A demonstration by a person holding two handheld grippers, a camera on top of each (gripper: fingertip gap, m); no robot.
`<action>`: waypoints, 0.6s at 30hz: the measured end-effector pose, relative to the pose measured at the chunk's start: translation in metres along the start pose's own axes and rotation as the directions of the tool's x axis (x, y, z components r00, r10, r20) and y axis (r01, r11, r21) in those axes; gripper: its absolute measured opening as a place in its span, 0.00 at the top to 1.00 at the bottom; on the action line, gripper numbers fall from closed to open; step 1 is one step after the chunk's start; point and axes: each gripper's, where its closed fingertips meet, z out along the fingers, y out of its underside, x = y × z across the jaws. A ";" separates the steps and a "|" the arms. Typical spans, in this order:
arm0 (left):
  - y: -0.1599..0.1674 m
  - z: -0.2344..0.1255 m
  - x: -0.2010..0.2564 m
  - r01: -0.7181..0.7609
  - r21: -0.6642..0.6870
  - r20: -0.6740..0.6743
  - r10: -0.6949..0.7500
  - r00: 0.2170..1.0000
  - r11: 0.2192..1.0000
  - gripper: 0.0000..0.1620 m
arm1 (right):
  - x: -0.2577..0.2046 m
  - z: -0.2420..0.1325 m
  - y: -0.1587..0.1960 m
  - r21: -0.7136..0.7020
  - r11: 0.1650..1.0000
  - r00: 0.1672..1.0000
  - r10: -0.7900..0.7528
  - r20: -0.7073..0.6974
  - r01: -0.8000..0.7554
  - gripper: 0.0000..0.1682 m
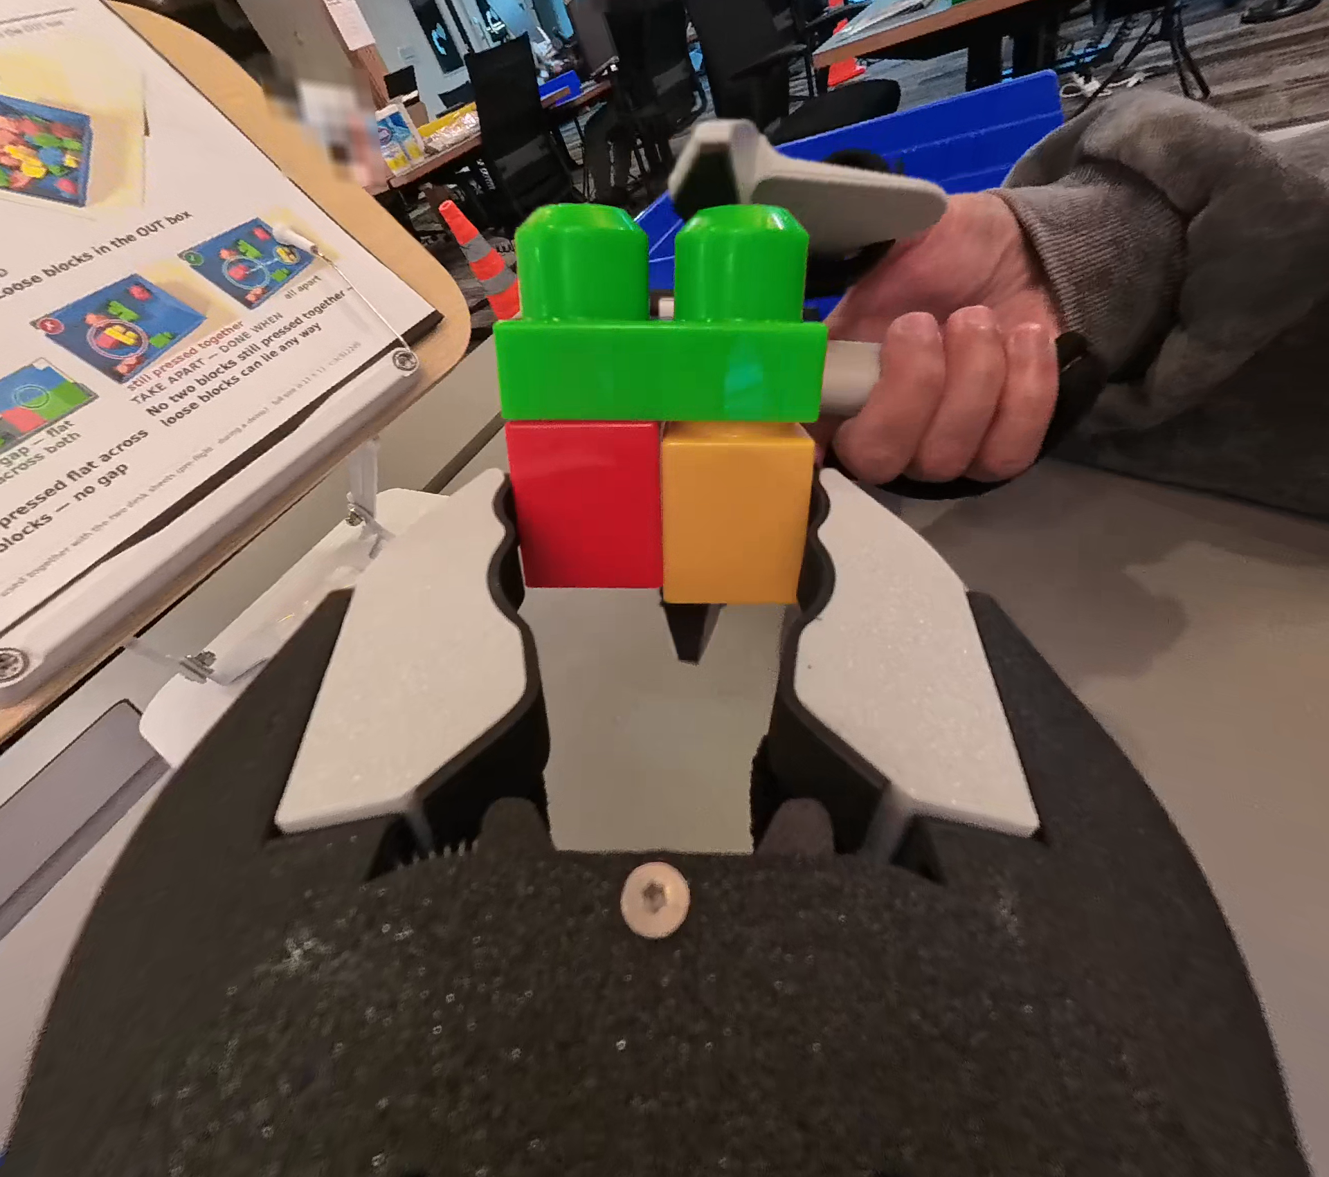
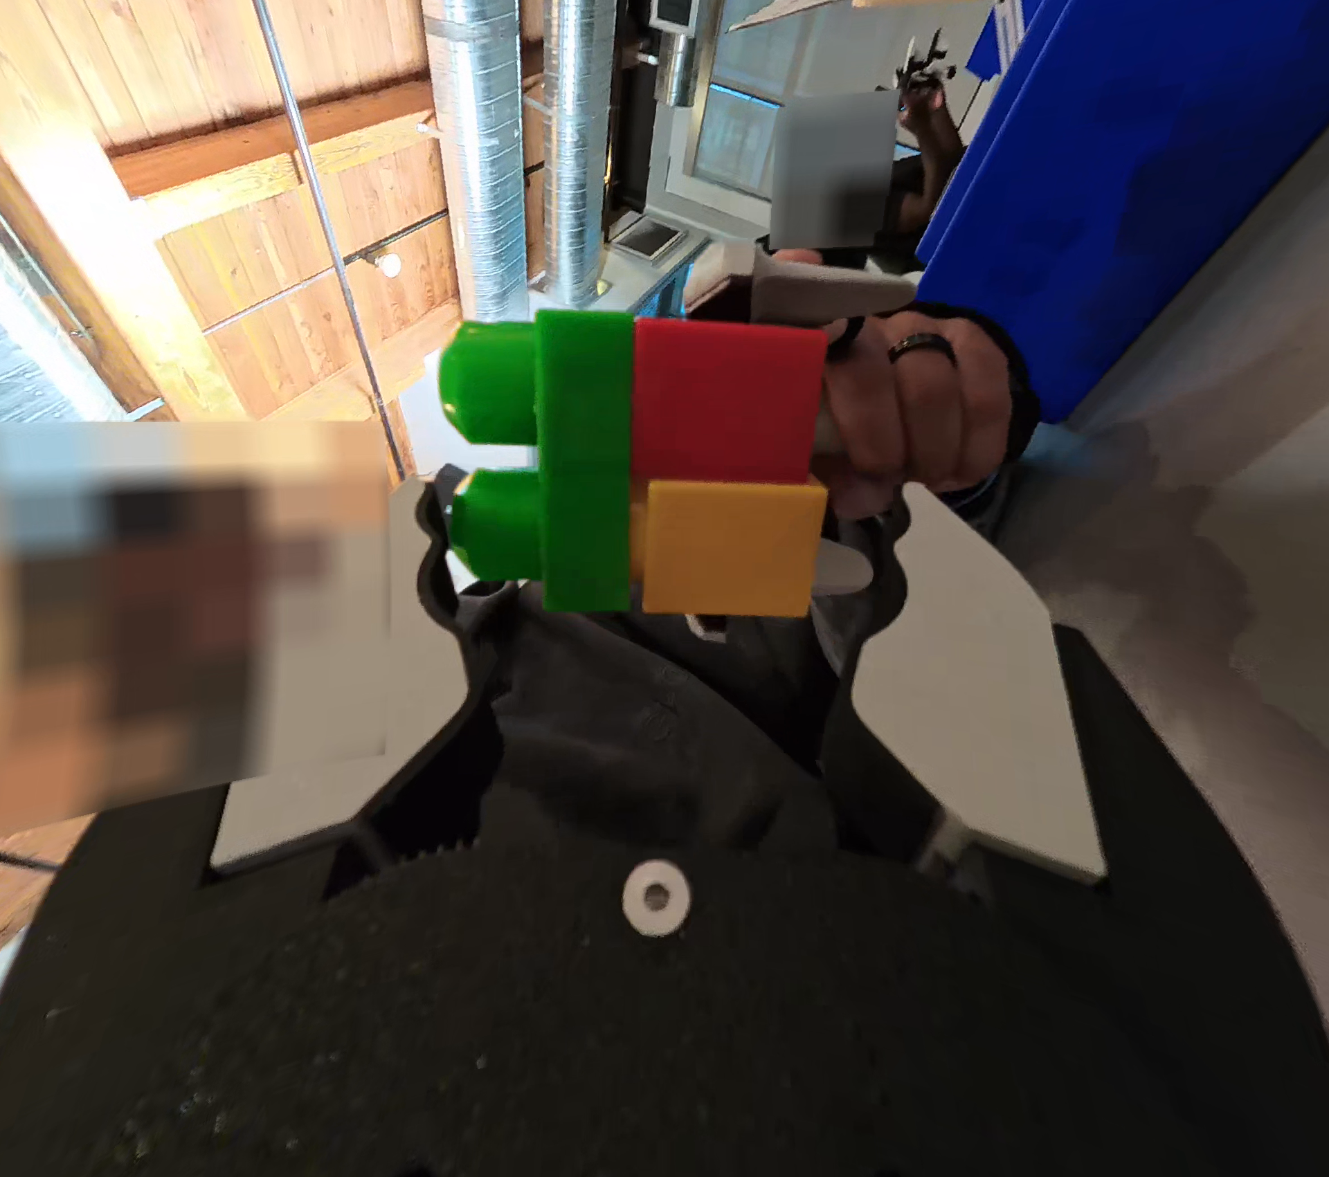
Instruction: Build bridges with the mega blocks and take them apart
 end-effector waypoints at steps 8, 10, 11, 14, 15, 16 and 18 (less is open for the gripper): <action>0.005 0.002 -0.002 0.021 -0.011 -0.006 -0.022 1.000 1.000 0.54 | -0.003 0.004 0.006 -0.041 0.998 0.997 0.045 0.060 -0.043 0.39; 0.006 0.002 -0.003 0.036 -0.008 -0.007 -0.036 0.999 0.999 0.54 | -0.002 0.004 0.004 -0.036 0.999 0.997 0.037 0.061 -0.035 0.42; 0.006 0.002 -0.004 0.037 -0.007 -0.002 -0.037 0.999 0.999 0.54 | -0.001 0.004 0.002 -0.024 0.999 0.998 0.023 0.052 -0.022 0.41; 0.004 0.001 -0.006 0.036 0.008 0.003 -0.036 0.999 0.999 0.54 | -0.002 0.006 0.002 -0.030 1.000 0.999 0.003 0.046 -0.001 0.42; 0.004 0.001 -0.006 0.031 0.007 0.006 -0.031 1.000 1.000 0.54 | -0.002 0.006 0.003 -0.038 0.999 0.999 -0.012 0.034 0.013 0.42; 0.004 0.001 -0.006 0.026 0.009 0.009 -0.026 1.000 1.000 0.54 | -0.002 0.006 0.003 -0.043 0.999 0.999 -0.026 0.023 0.027 0.42; 0.002 0.001 -0.005 0.028 0.020 0.003 -0.028 1.000 0.999 0.54 | -0.004 0.007 0.006 -0.061 0.997 0.999 -0.037 0.023 0.038 0.42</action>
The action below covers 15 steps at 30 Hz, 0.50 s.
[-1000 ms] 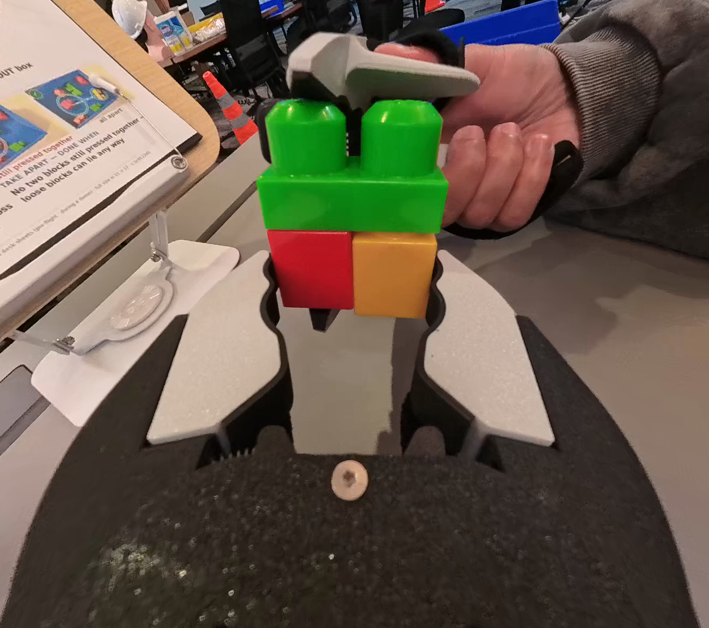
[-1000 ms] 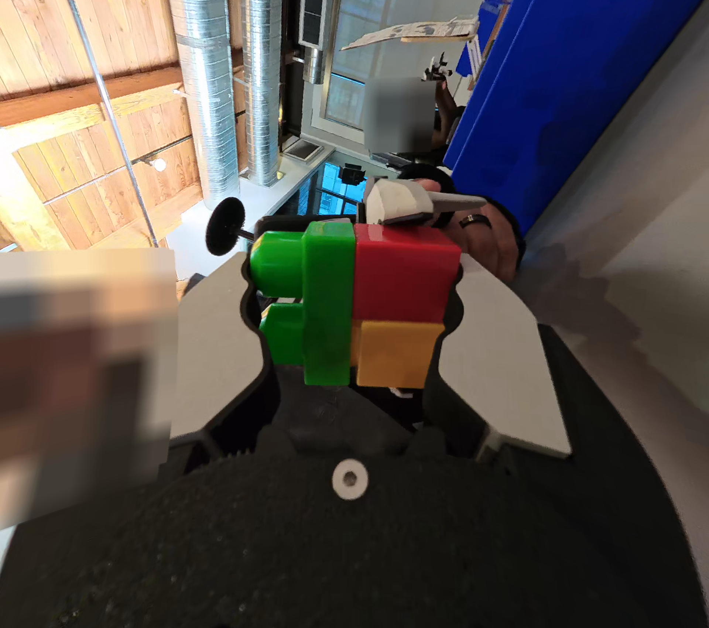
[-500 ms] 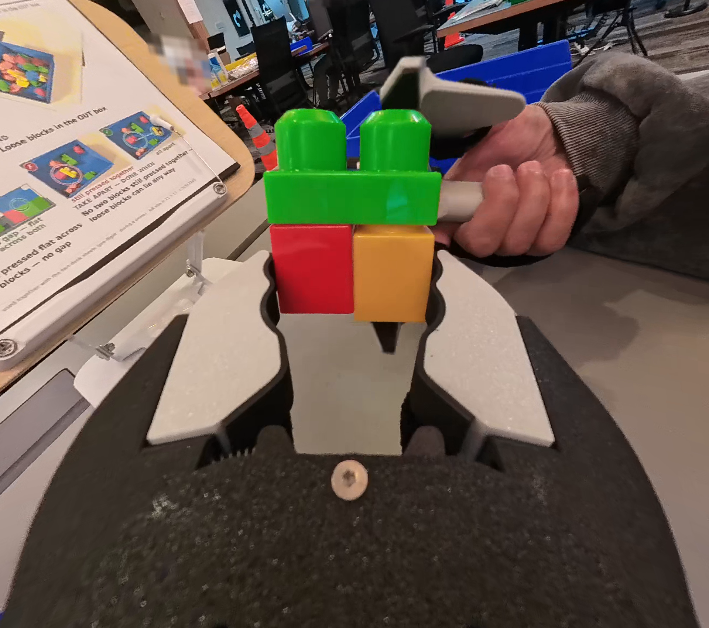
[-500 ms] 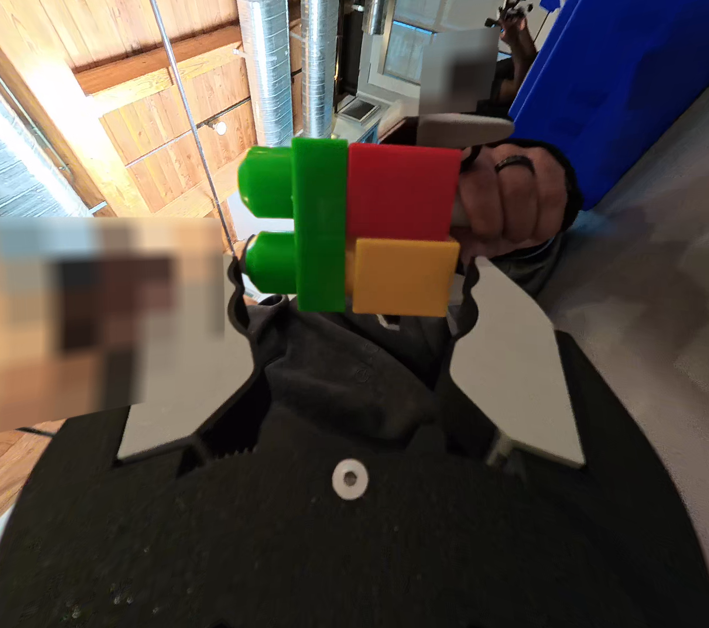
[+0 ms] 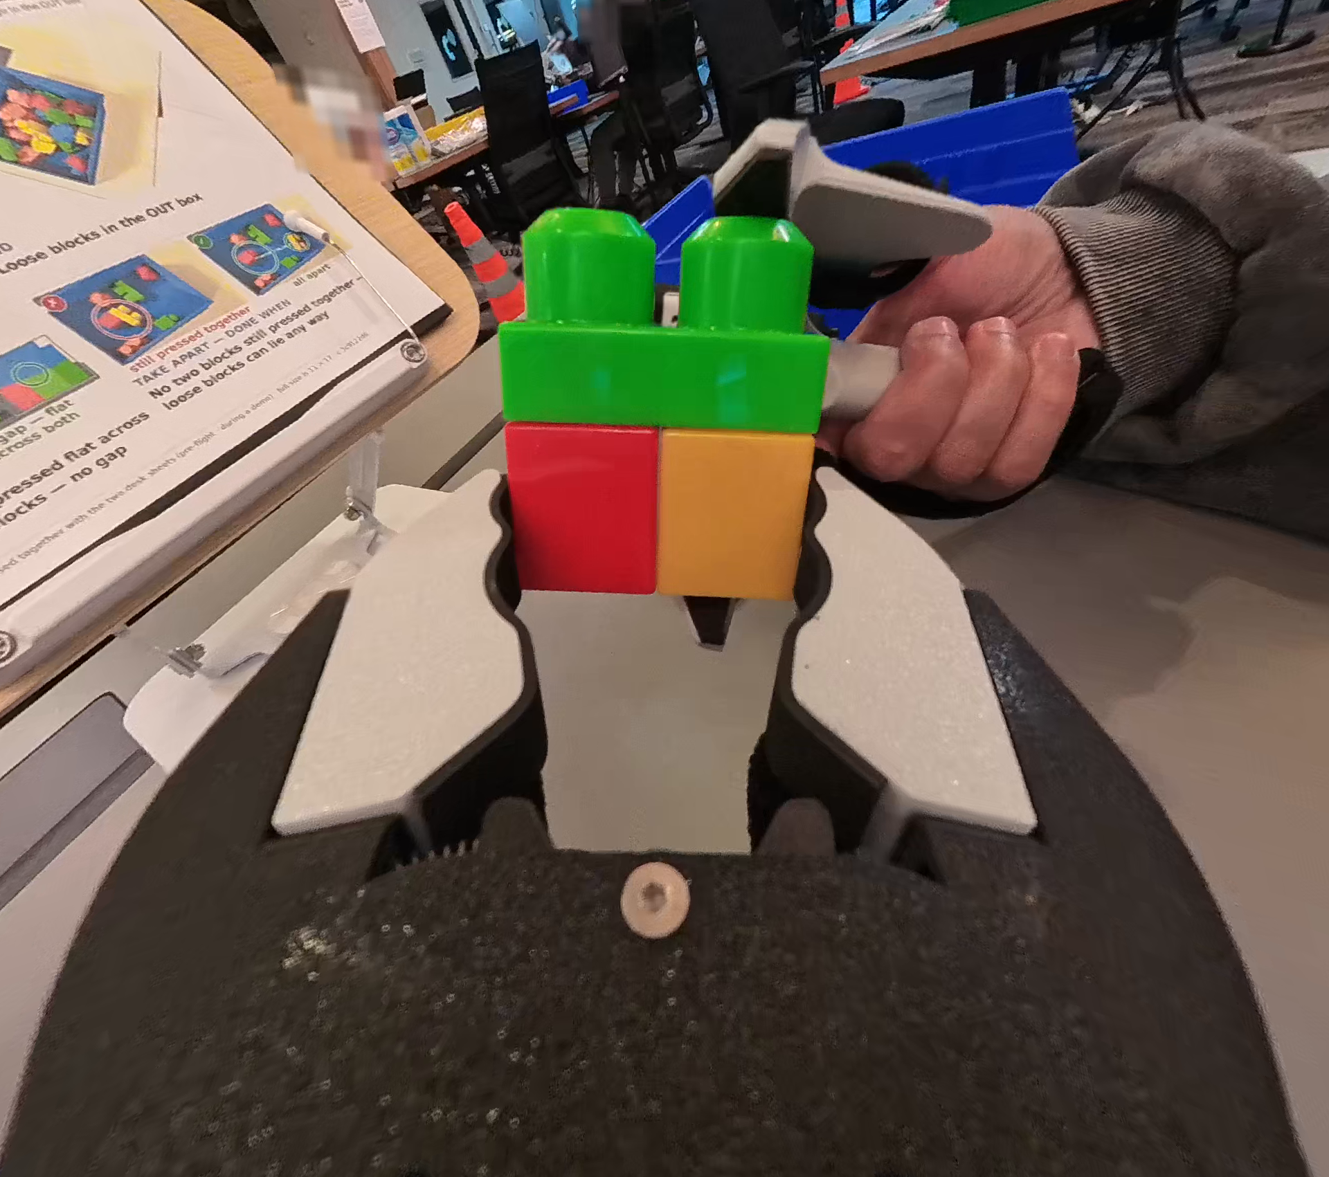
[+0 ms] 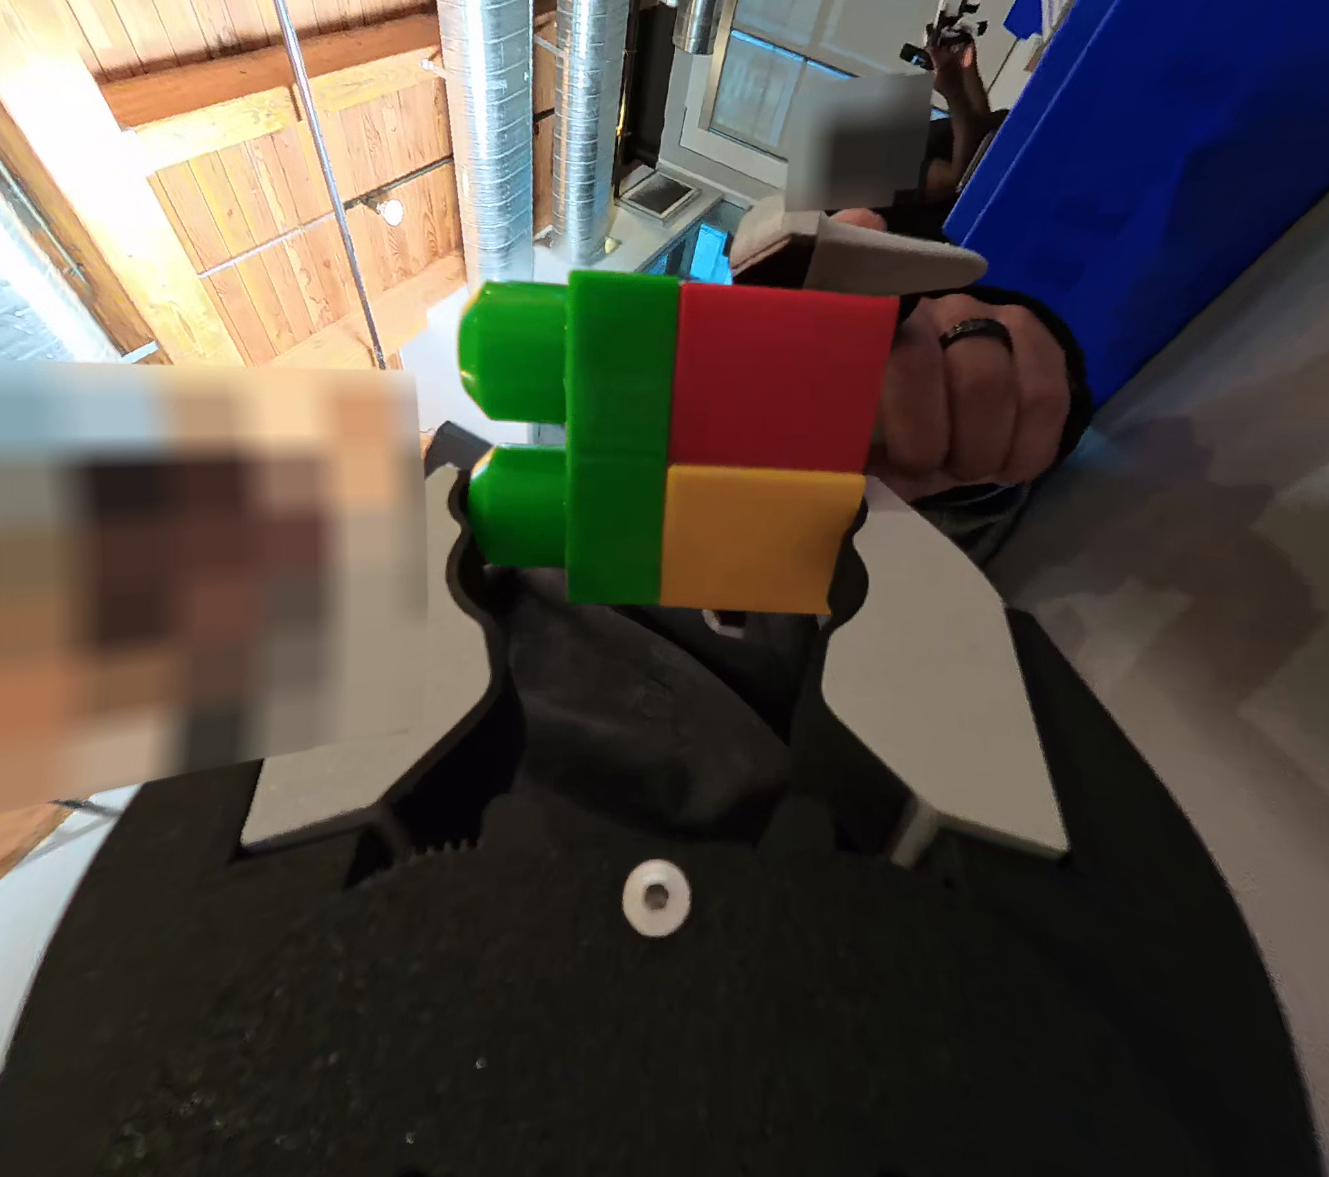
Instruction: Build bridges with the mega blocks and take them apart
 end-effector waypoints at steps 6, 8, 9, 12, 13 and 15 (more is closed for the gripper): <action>-0.007 -0.002 0.002 -0.004 0.039 0.007 0.004 1.000 0.999 0.54 | -0.007 0.002 0.001 -0.002 1.000 0.999 0.016 0.047 -0.016 0.42; -0.007 -0.002 0.002 0.011 0.045 -0.007 -0.011 1.000 0.999 0.54 | -0.007 0.003 0.002 -0.004 0.999 0.997 0.041 0.073 -0.040 0.42; -0.008 -0.002 0.002 0.020 0.047 -0.008 -0.020 1.000 0.999 0.54 | -0.008 0.003 0.001 0.008 0.999 0.995 0.050 0.083 -0.050 0.43; -0.007 -0.002 0.001 0.014 0.043 -0.004 -0.014 1.000 0.999 0.54 | -0.006 0.003 0.000 0.009 0.999 0.998 0.033 0.057 -0.034 0.42; -0.006 -0.002 0.001 0.009 0.038 0.000 -0.009 1.000 0.999 0.54 | -0.005 0.003 0.000 0.008 1.000 0.998 0.026 0.048 -0.027 0.42; -0.006 -0.002 0.000 0.004 0.036 0.009 -0.005 1.000 0.999 0.54 | -0.005 0.002 -0.001 0.020 0.999 0.998 0.030 0.057 -0.031 0.42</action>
